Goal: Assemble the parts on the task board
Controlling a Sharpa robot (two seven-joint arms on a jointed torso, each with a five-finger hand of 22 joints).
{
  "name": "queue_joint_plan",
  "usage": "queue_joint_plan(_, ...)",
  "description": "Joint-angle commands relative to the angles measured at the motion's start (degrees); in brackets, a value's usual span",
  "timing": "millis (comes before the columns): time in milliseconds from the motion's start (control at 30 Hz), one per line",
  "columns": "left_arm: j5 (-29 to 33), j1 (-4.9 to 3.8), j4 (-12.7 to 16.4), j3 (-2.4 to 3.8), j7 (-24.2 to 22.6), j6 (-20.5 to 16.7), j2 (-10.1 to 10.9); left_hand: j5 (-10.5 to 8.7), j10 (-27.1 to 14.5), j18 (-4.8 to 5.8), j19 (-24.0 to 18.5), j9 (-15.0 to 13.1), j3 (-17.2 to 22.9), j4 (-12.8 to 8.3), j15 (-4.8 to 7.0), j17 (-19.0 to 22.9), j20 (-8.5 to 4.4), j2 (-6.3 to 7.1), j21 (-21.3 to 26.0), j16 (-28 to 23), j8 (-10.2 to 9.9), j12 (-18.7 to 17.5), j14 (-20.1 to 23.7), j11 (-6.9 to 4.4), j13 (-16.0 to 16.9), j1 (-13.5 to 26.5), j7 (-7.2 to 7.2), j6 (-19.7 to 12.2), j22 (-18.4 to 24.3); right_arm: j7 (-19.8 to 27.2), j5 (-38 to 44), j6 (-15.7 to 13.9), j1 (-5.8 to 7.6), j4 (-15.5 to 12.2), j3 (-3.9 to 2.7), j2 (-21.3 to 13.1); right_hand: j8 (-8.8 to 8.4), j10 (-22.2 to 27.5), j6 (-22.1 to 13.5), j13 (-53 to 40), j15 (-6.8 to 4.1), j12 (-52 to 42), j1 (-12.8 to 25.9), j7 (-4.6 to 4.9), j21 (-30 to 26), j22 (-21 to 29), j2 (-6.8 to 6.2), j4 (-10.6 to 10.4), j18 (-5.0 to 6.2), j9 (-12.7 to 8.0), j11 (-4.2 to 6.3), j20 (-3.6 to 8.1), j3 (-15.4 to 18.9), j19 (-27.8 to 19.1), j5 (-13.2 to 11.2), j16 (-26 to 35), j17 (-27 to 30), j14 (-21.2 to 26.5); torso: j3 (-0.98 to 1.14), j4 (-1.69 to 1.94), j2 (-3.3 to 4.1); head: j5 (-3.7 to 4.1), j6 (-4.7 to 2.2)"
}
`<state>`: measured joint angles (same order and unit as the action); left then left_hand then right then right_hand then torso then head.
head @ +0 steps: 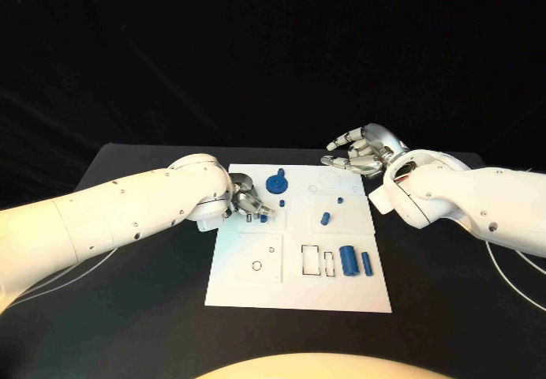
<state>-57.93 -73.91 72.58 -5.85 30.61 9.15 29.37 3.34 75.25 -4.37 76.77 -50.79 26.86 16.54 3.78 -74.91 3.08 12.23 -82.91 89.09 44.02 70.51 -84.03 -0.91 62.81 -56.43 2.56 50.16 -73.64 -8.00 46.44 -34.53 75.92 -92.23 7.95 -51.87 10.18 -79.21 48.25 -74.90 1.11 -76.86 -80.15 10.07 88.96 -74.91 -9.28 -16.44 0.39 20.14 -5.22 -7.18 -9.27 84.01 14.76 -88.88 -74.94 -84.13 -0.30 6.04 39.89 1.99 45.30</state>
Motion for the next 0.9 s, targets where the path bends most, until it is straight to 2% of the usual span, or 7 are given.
queue_joint_plan(33, 0.4, 0.05, 0.9, 0.5, -0.1, -0.2, 0.9, -0.09, -0.4, 0.61, 0.4, -0.1, -0.5, 0.1, 0.24, -13.1, -0.11, -0.11, 0.4, -0.3, -0.3, 0.2, -5.3, -0.12, 0.0, -0.5, 0.18, 0.0, 0.0, 0.6, 0.6, 0.6, -0.03, 0.0, -0.01, -0.1, 0.3, 0.5, -0.6, -3.6, -0.32, 0.3, 0.8, 0.01, -0.2, -14.4, 0.06, -0.2, -0.08, -0.1, 0.06, 0.53, -0.2, 5.4, -0.1, 0.3, -12.0, -5.0, -0.02, 0.06, -0.05, 0.02, -0.23)
queue_joint_plan(200, 0.9, -0.32, 2.9, 2.39, -0.1, -0.3, 3.0, -0.05, -0.5, 0.59, 0.3, -0.1, -0.6, 0.1, 0.25, -13.0, -0.11, -0.17, 0.4, -0.3, -0.3, 0.1, -5.2, -0.13, -0.1, -0.6, 0.18, 0.0, 0.1, 0.6, 0.6, 0.4, -0.03, 0.2, -0.01, -0.1, 0.3, 0.5, -0.6, -3.6, -0.32, 0.3, 0.8, 0.01, -0.2, -14.4, 0.06, -0.2, -0.08, -0.1, 0.06, 0.53, -0.2, 5.4, -0.1, 0.3, -12.0, -5.0, 0.0, 0.1, -0.18, -0.01, -0.6)
queue_joint_plan(467, 2.1, -2.71, 4.4, 4.7, -0.2, 0.1, 5.7, 0.06, -2.2, 0.24, -1.0, 0.3, -2.2, 0.1, -0.09, -11.8, 0.03, -1.23, 1.3, -1.1, -1.6, -1.7, -4.8, 0.3, -2.3, -2.1, 0.68, -1.2, 1.7, 0.6, 0.6, 0.3, -0.03, 0.6, -0.01, -0.2, 0.32, 0.4, -0.6, -3.7, -0.32, 0.1, 0.8, 0.01, -0.1, -14.5, 0.07, -0.2, -0.1, -0.1, 0.06, 0.53, -0.2, 5.5, -0.1, 0.3, -12.0, -5.0, -0.02, 0.13, -0.08, -0.13, -1.43)
queue_joint_plan(533, 2.0, -3.21, 4.0, 5.02, -0.2, 0.4, 6.0, 0.07, -3.4, 0.06, -1.8, 0.8, -3.2, 0.1, -0.48, -11.3, 0.26, -1.7, 1.8, -1.4, -2.6, -2.7, -4.5, 0.75, -3.6, -2.9, 1.19, -2.0, 2.5, 0.6, 0.6, 0.3, -0.03, 0.7, 0.0, -0.2, 0.32, 0.4, -0.6, -3.7, -0.32, 0.1, 0.8, 0.01, -0.1, -14.5, 0.07, -0.2, -0.1, -0.1, 0.06, 0.53, -0.2, 5.5, -0.1, 0.3, -12.0, -5.0, -0.09, 0.11, -0.07, -0.17, -1.58)
queue_joint_plan(600, 1.6, -3.54, 3.0, 5.22, -0.3, 0.7, 6.1, 0.13, -4.1, 0.01, -2.1, 2.8, -4.6, 0.1, -1.35, -11.1, 0.81, -2.38, 2.0, -1.5, -5.9, -3.1, -4.4, 1.78, -4.1, -4.0, 2.42, -4.2, 2.8, 0.6, 0.6, 0.3, -0.03, 0.8, 0.0, -0.2, 0.32, 0.4, -0.6, -3.7, -0.32, 0.1, 0.8, 0.01, -0.1, -14.5, 0.07, -0.2, -0.1, -0.1, 0.06, 0.53, -0.2, 5.5, -0.1, 0.3, -12.0, -5.0, -0.13, 0.1, -0.02, -0.15, -1.75)
queue_joint_plan(700, 0.5, -3.81, 1.2, 5.37, -0.4, 0.8, 5.8, 0.15, -4.2, 0.14, -1.6, 5.0, -5.9, 0.1, -2.21, -11.4, 1.47, -3.07, 1.7, -1.3, -9.1, -2.9, -4.5, 2.79, -4.2, -4.6, 3.59, -5.8, 2.1, 0.6, 0.6, 0.3, -0.03, 0.9, 0.0, -0.2, 0.32, 0.4, -0.6, -3.7, -0.32, 0.1, 0.8, 0.01, -0.1, -14.5, 0.07, -0.2, -0.1, -0.1, 0.06, 0.53, -0.2, 5.5, -0.1, 0.3, -12.0, -5.0, -0.08, 0.09, 0.03, -0.42, -2.06)
queue_joint_plan(900, -0.8, -3.98, -3.2, 5.35, -0.5, 1.6, 4.0, 0.18, -4.1, 0.13, -1.6, 5.8, -6.4, 0.1, -2.47, -11.5, 1.72, -3.34, 1.7, -1.2, -9.9, -2.7, -4.5, 3.04, -4.0, -4.9, 3.85, -5.7, 2.1, 0.6, 0.6, 0.4, -0.03, 0.9, 0.0, -0.2, 0.37, 0.4, -0.6, -3.7, -0.33, 0.1, 0.9, 0.0, 0.0, -14.5, 0.09, -0.1, -0.12, -0.1, 0.06, 0.53, -0.3, 5.5, -0.1, 0.3, -12.0, -5.0, -0.16, 0.16, 0.04, -0.58, -2.03)
